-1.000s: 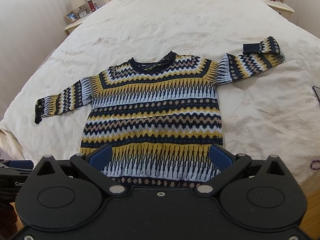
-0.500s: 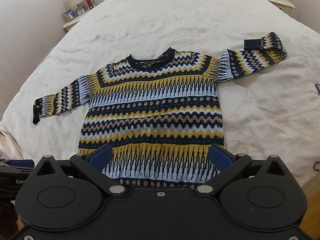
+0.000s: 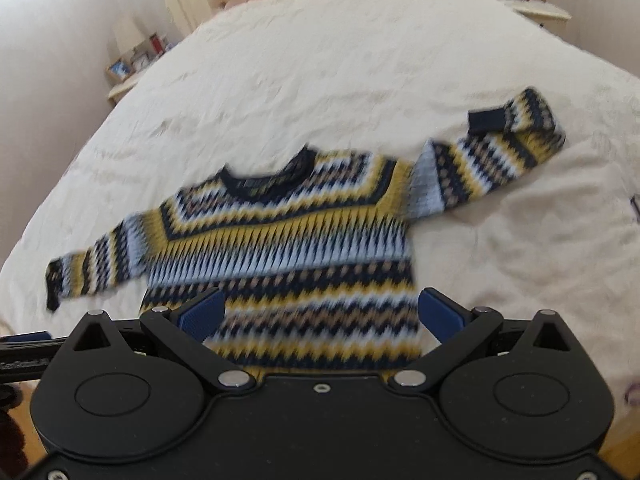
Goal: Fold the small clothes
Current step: 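Move the right tool toward the dark cuff of one sweater sleeve, then grasp the sleeve cuff with the right tool and lift it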
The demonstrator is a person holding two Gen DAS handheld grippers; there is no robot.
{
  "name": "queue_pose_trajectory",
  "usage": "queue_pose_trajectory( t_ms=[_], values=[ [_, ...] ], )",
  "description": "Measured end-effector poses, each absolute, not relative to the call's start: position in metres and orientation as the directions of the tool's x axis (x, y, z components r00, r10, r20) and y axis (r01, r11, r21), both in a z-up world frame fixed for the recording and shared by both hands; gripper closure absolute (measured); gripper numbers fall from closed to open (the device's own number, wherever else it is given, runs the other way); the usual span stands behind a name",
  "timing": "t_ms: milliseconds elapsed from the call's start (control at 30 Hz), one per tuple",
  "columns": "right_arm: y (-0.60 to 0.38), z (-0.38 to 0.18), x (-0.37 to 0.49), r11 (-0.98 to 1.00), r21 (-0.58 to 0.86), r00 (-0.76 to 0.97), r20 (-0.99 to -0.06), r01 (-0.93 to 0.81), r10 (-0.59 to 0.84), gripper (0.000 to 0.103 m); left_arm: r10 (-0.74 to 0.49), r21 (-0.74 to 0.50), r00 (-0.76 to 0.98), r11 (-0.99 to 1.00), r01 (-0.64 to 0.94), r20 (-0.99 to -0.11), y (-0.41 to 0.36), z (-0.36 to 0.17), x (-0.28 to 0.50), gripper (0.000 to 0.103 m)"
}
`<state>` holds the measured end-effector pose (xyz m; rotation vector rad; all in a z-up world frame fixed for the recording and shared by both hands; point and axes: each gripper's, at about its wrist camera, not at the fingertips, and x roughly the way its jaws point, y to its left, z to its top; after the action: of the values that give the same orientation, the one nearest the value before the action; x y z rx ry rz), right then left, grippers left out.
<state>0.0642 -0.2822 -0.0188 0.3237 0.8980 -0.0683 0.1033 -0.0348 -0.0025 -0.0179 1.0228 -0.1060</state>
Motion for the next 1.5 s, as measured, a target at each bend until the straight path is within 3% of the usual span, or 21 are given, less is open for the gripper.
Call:
queue_pose_trajectory(
  t_ms=[233, 400, 567, 900, 933, 1033, 1133, 1200, 1333, 1400, 1500],
  values=[
    [-0.312, -0.029, 0.103, 0.977, 0.018, 0.685, -0.716, 0.214, -0.136, 0.002, -0.102, -0.061, 0.584, 0.994, 0.089, -0.805, -0.055, 0.001, 0.136, 0.003],
    [-0.340, -0.045, 0.136, 0.977, -0.067, 0.671, -0.717, 0.201, -0.188, 0.010, -0.155, -0.137, 0.568, 0.988, 0.074, -0.808, -0.063, -0.005, 0.154, 0.003],
    [-0.375, -0.067, 0.172, 0.975, -0.107, 0.642, -0.738, 0.194, -0.208, 0.025, -0.115, -0.117, 0.536, 0.993, 0.031, -0.836, -0.074, -0.013, 0.169, 0.003],
    [-0.427, -0.120, 0.245, 0.926, -0.365, 0.578, -0.738, 0.092, -0.348, 0.035, -0.084, -0.115, 0.408, 0.992, -0.052, -0.909, -0.084, -0.037, 0.189, 0.004],
    [-0.430, -0.125, 0.250, 0.917, -0.391, 0.572, -0.736, 0.078, -0.362, 0.035, -0.082, -0.115, 0.395, 0.992, -0.060, -0.915, -0.085, -0.039, 0.190, 0.005],
    [-0.436, -0.141, 0.262, 0.896, -0.443, 0.558, -0.737, 0.028, -0.382, 0.035, -0.071, -0.104, 0.370, 0.992, -0.070, -0.926, -0.089, -0.043, 0.193, 0.020],
    [-0.437, -0.158, 0.268, 0.873, -0.486, 0.547, -0.739, -0.027, -0.394, 0.038, -0.057, -0.095, 0.354, 0.991, -0.092, -0.934, -0.090, -0.047, 0.195, 0.020],
    [-0.440, -0.169, 0.272, 0.851, -0.522, 0.532, -0.738, -0.060, -0.416, 0.048, -0.048, -0.087, 0.348, 0.991, -0.097, -0.936, -0.091, -0.048, 0.195, 0.020],
    [-0.450, -0.169, 0.271, 0.870, -0.492, 0.537, -0.742, -0.028, -0.402, 0.060, -0.036, -0.070, 0.332, 0.993, -0.093, -0.943, -0.093, -0.050, 0.197, 0.020],
    [-0.461, -0.158, 0.268, 0.911, -0.411, 0.540, -0.764, 0.016, -0.354, 0.088, -0.037, -0.069, 0.329, 0.994, -0.087, -0.944, -0.094, -0.052, 0.198, 0.020],
    [-0.488, -0.137, 0.261, 0.967, -0.226, 0.560, -0.788, 0.120, -0.254, 0.092, -0.042, -0.070, 0.329, 0.995, -0.073, -0.943, -0.096, -0.054, 0.199, 0.020]
  ],
)
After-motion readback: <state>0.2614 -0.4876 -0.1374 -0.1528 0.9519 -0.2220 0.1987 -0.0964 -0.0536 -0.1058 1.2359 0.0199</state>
